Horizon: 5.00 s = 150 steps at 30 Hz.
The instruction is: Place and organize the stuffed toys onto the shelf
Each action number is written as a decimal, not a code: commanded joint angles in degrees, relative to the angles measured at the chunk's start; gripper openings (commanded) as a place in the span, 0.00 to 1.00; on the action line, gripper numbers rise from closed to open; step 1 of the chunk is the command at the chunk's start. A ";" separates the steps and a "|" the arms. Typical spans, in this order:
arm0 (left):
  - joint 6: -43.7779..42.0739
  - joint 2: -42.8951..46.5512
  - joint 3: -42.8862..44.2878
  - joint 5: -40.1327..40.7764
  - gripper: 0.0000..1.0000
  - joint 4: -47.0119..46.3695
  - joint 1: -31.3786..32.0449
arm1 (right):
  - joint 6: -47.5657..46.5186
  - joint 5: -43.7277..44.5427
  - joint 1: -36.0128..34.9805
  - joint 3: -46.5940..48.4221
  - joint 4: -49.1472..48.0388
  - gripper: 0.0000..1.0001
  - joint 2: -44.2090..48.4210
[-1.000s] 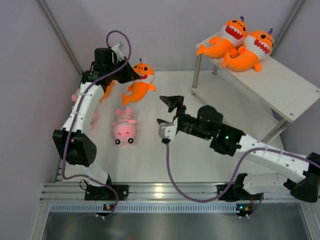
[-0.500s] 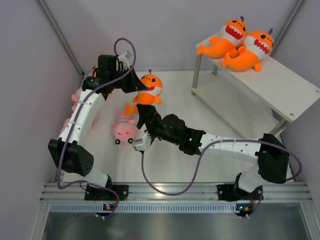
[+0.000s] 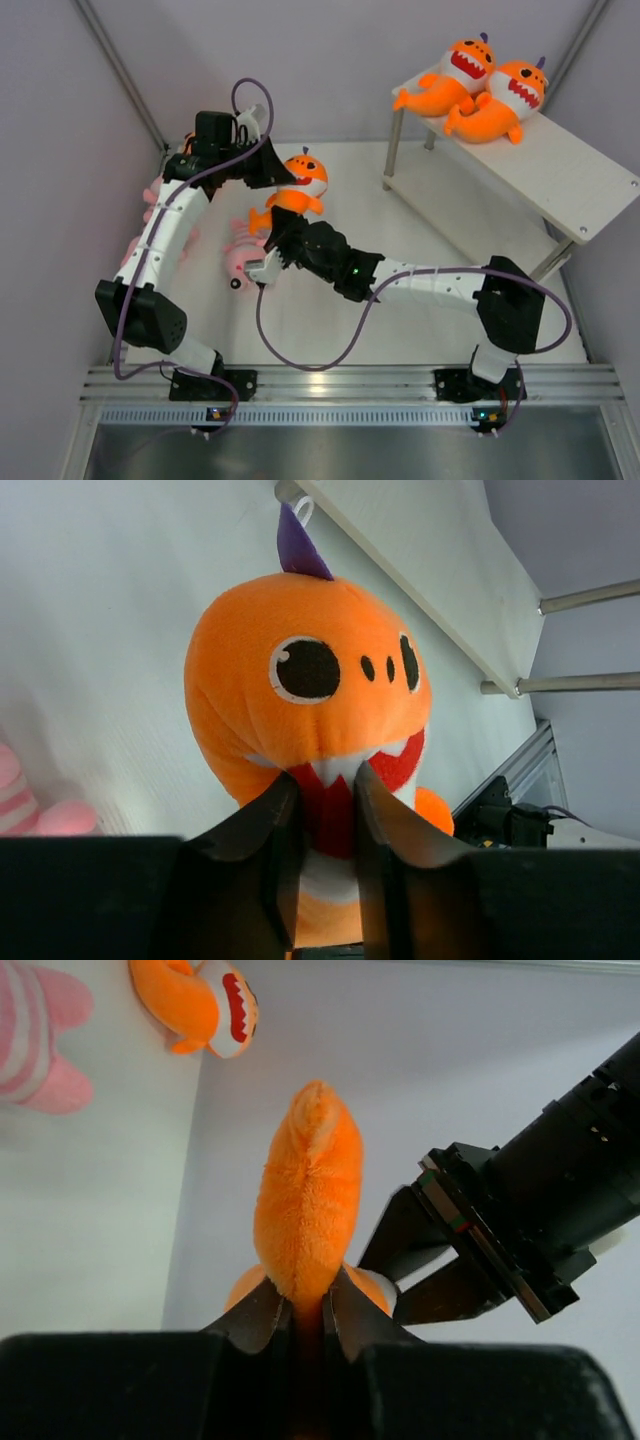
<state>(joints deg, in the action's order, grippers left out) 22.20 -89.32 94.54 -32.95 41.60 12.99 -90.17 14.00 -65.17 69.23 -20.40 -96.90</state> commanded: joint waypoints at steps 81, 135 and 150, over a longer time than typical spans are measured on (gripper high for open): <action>-8.22 3.54 2.32 -5.99 0.98 3.92 -12.55 | 83.47 -3.11 55.32 40.06 58.79 0.97 36.49; -34.86 -23.59 20.47 52.19 0.71 -1.35 -2.44 | 88.33 -16.89 83.54 29.91 41.50 0.99 32.48; -28.78 -51.30 43.97 58.79 0.89 -12.59 -12.55 | 82.62 -13.05 76.69 24.99 41.32 0.95 36.17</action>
<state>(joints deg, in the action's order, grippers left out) -7.42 -138.32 135.46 22.26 33.71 1.28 -4.56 -1.85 13.89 94.43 22.13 -61.21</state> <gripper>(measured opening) 0.864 0.949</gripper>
